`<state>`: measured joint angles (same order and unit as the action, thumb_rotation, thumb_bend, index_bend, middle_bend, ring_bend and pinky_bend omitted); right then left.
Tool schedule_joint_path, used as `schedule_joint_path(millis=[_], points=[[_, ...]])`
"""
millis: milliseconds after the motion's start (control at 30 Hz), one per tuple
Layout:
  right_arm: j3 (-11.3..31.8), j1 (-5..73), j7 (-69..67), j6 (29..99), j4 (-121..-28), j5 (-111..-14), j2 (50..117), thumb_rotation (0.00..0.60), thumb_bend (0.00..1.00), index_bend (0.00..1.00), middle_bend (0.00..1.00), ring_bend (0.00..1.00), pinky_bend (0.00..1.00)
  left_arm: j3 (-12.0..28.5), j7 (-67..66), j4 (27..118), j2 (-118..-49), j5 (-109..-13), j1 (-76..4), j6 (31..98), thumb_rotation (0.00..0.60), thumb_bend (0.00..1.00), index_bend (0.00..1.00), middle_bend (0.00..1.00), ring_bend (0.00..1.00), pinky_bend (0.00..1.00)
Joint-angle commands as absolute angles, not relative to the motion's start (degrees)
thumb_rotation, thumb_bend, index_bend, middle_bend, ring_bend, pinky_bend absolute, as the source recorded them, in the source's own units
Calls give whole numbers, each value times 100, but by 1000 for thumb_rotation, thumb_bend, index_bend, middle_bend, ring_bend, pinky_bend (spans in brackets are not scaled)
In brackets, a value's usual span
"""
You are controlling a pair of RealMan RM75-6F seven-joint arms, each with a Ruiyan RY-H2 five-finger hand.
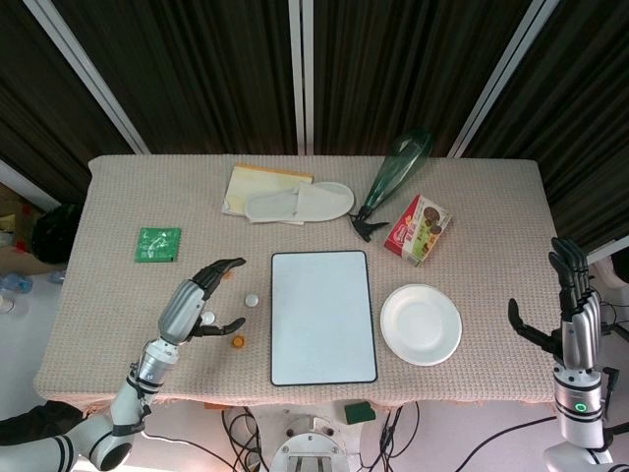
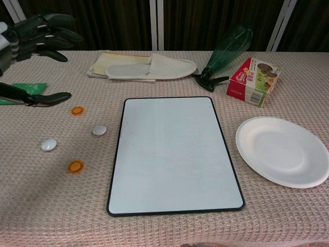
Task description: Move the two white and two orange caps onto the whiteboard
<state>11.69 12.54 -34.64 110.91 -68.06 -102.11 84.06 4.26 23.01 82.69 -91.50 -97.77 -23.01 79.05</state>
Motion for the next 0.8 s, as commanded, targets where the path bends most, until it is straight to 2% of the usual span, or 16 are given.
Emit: schedule_joint_path(millis=[33, 300, 433, 600, 700, 800], points=[[1155, 1312, -3578, 11057, -6690, -10170, 8480, 600, 435, 0, 0, 0, 0, 387, 2412, 8224, -9158, -9670, -2418, 7806, 600, 184, 100, 162, 153, 243], [1067, 1239, -3691, 11241, -6610, -10106, 8443, 600, 437, 0, 0, 0, 0, 337, 2245, 8358, -9063, -9730, -2381, 8048, 600, 184, 100, 162, 153, 243], [1042, 1130, -3674, 11455, -6668, -10085, 8389, 600, 436, 0, 0, 0, 0, 260, 1628, 8402, -9041, -9864, -2331, 8178, 600, 185, 104, 162, 153, 259], [1059, 996, -3558, 11685, -6950, -10051, 8260, 600, 436, 0, 0, 0, 0, 252, 489, 8396, -8989, -9734, -2202, 8182, 600, 187, 242, 191, 153, 299], [1015, 923, -3362, 11719, -7144, -10086, 8103, 600, 436, 0, 0, 0, 0, 218, -82, 8419, -8891, -9525, -2170, 7959, 600, 202, 273, 208, 157, 306], [984, 857, -3209, 11814, -7256, -10152, 8009, 600, 436, 0, 0, 0, 0, 149, -451, 8378, -8783, -9342, -2195, 7651, 600, 235, 333, 283, 203, 311]])
